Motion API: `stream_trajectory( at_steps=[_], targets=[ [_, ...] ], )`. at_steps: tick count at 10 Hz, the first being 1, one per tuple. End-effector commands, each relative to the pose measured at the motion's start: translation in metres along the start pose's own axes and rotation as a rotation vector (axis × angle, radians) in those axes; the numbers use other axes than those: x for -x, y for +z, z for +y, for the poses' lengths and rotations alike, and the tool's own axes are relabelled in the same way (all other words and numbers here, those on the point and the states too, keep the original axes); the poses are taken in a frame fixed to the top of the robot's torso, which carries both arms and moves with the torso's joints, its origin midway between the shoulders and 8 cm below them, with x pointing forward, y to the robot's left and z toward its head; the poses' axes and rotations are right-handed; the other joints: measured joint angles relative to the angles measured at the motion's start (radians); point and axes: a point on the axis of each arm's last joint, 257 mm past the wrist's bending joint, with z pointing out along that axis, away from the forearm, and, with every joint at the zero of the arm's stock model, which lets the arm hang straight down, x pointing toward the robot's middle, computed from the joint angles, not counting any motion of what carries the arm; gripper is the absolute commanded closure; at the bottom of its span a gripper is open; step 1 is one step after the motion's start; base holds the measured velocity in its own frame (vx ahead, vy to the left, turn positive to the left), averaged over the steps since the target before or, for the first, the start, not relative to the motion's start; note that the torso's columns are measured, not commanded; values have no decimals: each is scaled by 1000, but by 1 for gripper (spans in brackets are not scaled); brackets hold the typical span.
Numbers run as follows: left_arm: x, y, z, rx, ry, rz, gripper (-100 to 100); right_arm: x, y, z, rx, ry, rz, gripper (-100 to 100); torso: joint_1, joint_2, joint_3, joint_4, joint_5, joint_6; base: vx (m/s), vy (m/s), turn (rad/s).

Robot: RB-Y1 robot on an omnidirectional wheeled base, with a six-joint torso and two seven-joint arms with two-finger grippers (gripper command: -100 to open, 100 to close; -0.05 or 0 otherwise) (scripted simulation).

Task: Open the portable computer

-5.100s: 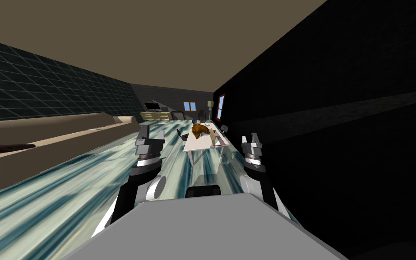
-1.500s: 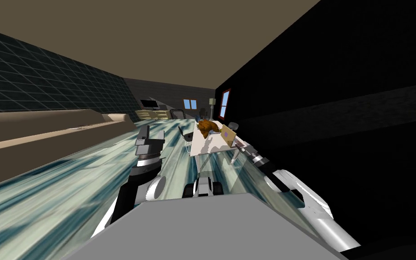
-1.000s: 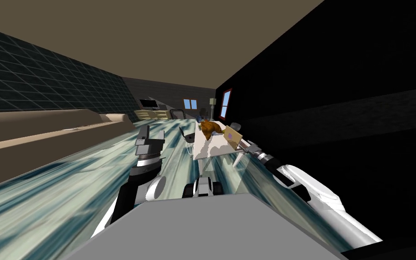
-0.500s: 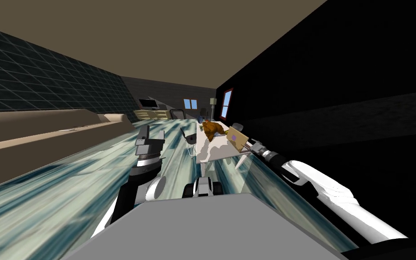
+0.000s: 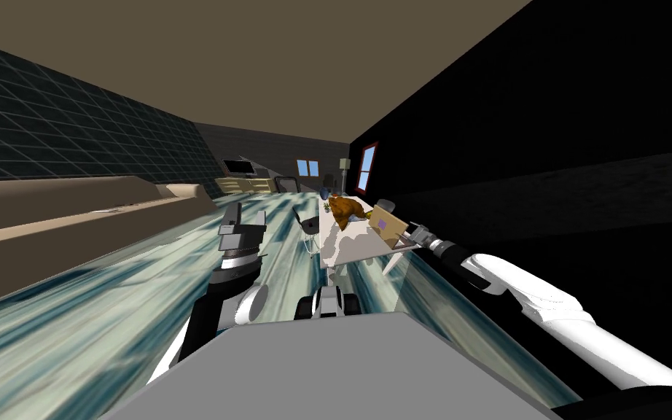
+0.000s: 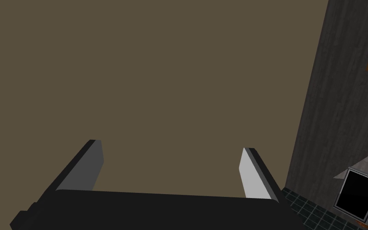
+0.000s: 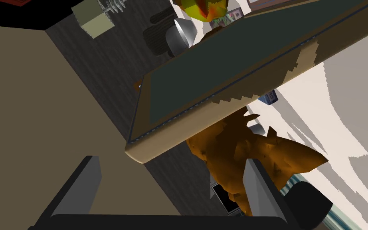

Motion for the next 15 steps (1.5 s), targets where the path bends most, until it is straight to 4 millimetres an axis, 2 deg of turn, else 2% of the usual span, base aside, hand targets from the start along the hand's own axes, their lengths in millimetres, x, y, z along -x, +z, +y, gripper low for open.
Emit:
stream_trajectory(
  at_steps=[1, 4, 10, 11, 12, 15],
  targets=[
    [0, 0, 0, 0, 0, 0, 0, 0, 0, 0, 0, 0, 0, 100, 0, 1, 1, 0, 0, 0, 0, 0, 0],
    [0, 0, 0, 0, 0, 0, 0, -5, 1, -2, 15, 157, -7, 100, -8, -6, -3, -5, -7, 0, -8, -100, 63],
    [0, 0, 0, 0, 0, 0, 0, -12, 2, -6, 36, 391, -16, 100, -10, -7, -4, -6, -7, 2, -13, -101, 38],
    [0, 0, 0, 0, 0, 0, 0, -7, 4, -11, 27, 358, -25, 100, -7, -6, -3, -5, -7, 1, -7, -52, 5],
    [0, 0, 0, 0, 0, 0, 0, -13, 4, -4, 28, 449, -24, 100, 0, -5, -3, -5, -4, 0, -5, -108, 54],
    [0, 0, 0, 0, 0, 0, 0, -21, 4, 12, 36, 577, -21, 100, -3, -7, -4, -7, -7, -1, -10, -149, 83]
  ],
)
